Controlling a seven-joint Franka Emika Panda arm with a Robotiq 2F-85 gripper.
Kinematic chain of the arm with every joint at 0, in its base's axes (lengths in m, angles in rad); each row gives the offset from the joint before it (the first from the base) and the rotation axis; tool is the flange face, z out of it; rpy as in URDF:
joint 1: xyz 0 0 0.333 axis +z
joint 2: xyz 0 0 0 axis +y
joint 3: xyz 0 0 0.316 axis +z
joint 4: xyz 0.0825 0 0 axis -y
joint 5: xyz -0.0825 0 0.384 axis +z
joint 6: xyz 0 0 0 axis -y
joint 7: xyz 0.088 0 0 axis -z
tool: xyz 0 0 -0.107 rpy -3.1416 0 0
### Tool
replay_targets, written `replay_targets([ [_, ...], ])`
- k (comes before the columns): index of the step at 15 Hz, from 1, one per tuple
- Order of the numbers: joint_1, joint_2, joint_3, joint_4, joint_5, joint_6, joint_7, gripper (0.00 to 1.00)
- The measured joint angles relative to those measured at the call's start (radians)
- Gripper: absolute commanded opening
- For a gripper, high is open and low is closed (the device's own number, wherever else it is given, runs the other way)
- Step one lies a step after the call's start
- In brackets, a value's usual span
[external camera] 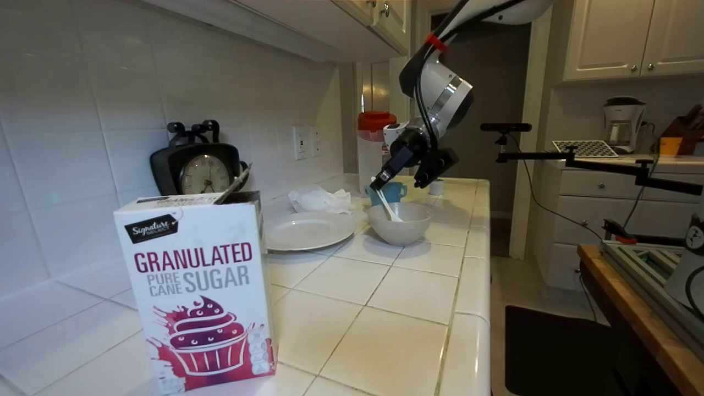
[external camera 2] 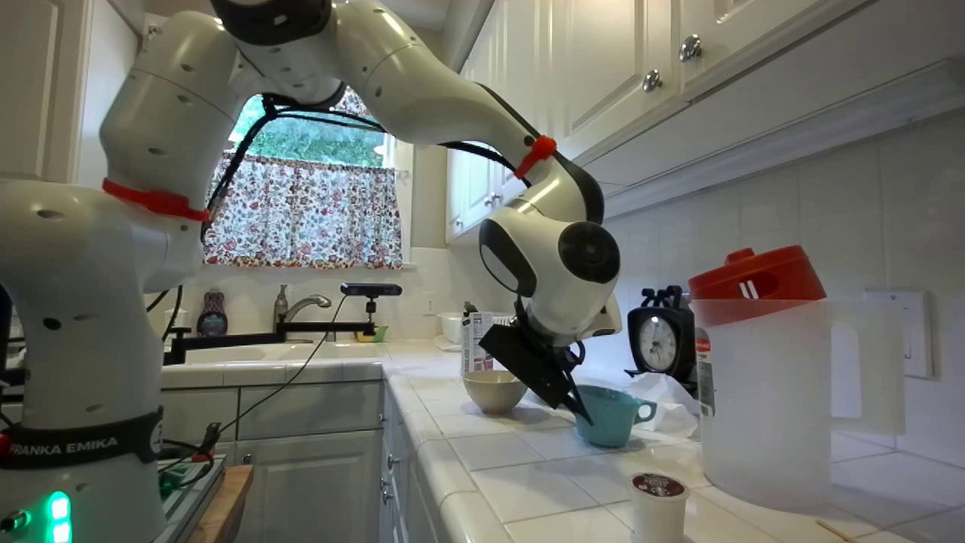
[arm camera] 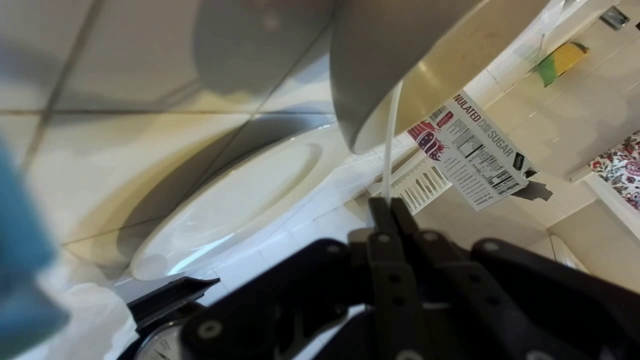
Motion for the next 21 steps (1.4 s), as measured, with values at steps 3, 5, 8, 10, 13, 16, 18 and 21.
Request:
replay_targets([
  [3,0.000,-0.007,-0.002,0.001,-0.016,0.000,0.000,0.01],
  [5,0.000,-0.011,-0.002,0.001,-0.026,-0.002,0.000,0.01],
  [8,-0.002,-0.013,-0.003,0.004,-0.035,-0.018,0.000,0.01],
  [10,-0.004,-0.013,-0.004,0.006,-0.041,-0.031,0.000,0.01],
  [13,-0.005,-0.013,-0.004,0.008,-0.048,-0.044,0.000,0.01],
  [16,-0.007,-0.013,-0.006,0.009,-0.051,-0.060,0.000,0.01],
  [18,-0.008,-0.012,-0.007,0.009,-0.051,-0.073,0.000,0.01],
  [21,-0.008,-0.012,-0.011,0.009,-0.051,-0.077,0.000,0.01],
])
